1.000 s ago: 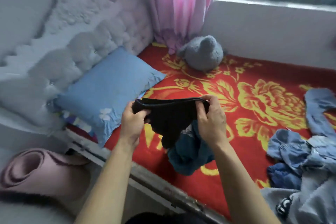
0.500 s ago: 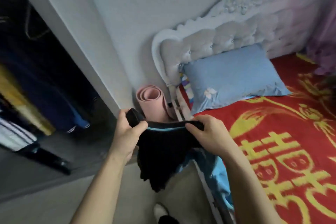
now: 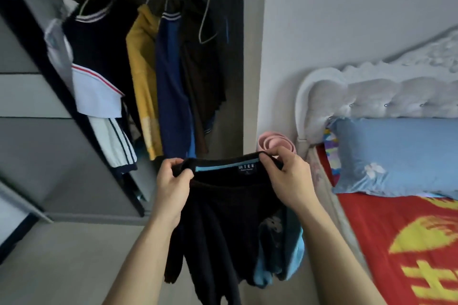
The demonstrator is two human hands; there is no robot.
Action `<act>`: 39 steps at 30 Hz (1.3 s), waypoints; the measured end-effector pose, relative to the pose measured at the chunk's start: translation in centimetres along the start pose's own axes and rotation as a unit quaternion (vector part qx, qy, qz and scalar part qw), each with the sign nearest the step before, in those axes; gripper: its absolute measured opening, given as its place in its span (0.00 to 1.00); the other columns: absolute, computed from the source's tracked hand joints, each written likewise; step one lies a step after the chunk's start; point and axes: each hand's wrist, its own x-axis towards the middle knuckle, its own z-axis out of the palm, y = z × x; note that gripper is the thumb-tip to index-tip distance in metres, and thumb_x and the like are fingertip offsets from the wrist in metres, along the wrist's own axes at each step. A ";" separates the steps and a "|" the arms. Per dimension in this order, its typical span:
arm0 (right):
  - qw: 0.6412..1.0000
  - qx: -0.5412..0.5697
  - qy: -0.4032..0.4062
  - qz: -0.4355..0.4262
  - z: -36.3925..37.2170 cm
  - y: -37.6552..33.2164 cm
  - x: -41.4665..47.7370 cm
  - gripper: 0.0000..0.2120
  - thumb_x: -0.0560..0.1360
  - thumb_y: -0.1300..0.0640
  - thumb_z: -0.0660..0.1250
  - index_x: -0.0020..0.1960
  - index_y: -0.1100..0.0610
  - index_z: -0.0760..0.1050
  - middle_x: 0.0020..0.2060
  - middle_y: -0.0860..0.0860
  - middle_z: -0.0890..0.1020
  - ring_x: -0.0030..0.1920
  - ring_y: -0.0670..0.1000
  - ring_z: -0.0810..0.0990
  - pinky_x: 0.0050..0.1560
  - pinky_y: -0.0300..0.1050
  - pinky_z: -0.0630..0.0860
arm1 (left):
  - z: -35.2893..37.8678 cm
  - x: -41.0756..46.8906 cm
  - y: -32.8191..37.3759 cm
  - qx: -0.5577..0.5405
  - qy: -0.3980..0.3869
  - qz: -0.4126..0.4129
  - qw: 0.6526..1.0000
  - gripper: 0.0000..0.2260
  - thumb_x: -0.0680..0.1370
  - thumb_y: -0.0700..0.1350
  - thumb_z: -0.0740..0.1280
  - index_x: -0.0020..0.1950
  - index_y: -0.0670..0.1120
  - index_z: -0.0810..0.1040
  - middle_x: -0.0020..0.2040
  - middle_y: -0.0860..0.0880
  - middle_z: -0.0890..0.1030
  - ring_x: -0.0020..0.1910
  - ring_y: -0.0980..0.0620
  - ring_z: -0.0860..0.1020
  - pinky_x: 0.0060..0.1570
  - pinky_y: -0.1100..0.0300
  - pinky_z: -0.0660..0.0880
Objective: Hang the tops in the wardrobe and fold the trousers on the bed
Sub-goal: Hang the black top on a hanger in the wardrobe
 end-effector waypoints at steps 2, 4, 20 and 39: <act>0.999 -0.028 0.012 -0.027 1.7 -1.5 1.0 0.02 0.76 0.48 0.70 0.46 0.45 0.80 0.35 0.37 0.77 0.40 0.33 0.76 0.39 0.25 0.69 | -1.5 2.2 -0.4 -0.054 0.004 -0.039 0.998 0.09 0.75 0.42 0.68 0.49 0.57 0.77 0.50 0.48 0.83 0.50 0.47 0.82 0.51 0.50 0.79; 0.995 -0.063 0.029 -0.071 4.7 -3.6 2.3 0.05 0.76 0.47 0.71 0.45 0.47 0.82 0.36 0.38 0.78 0.40 0.39 0.77 0.42 0.36 0.75 | -4.1 5.0 -0.6 -0.092 0.012 -0.056 0.994 0.09 0.76 0.42 0.70 0.55 0.51 0.78 0.54 0.45 0.83 0.54 0.45 0.82 0.59 0.45 0.77; 0.998 -0.012 0.046 -0.035 15.3 -8.9 16.4 0.12 0.75 0.37 0.67 0.46 0.43 0.84 0.36 0.36 0.82 0.41 0.35 0.81 0.38 0.26 0.73 | -8.9 23.0 5.7 -0.102 -0.063 0.064 0.991 0.11 0.74 0.56 0.73 0.50 0.50 0.86 0.48 0.49 0.86 0.51 0.51 0.84 0.57 0.50 0.79; 0.988 0.003 0.109 0.112 18.3 -11.5 48.4 0.45 0.79 0.46 0.65 0.80 0.52 0.36 0.74 0.58 0.68 0.71 0.59 0.70 0.69 0.56 0.70 | 0.1 46.8 9.9 -0.099 -0.139 0.111 0.979 0.08 0.75 0.52 0.74 0.46 0.49 0.86 0.46 0.45 0.86 0.51 0.44 0.84 0.53 0.53 0.80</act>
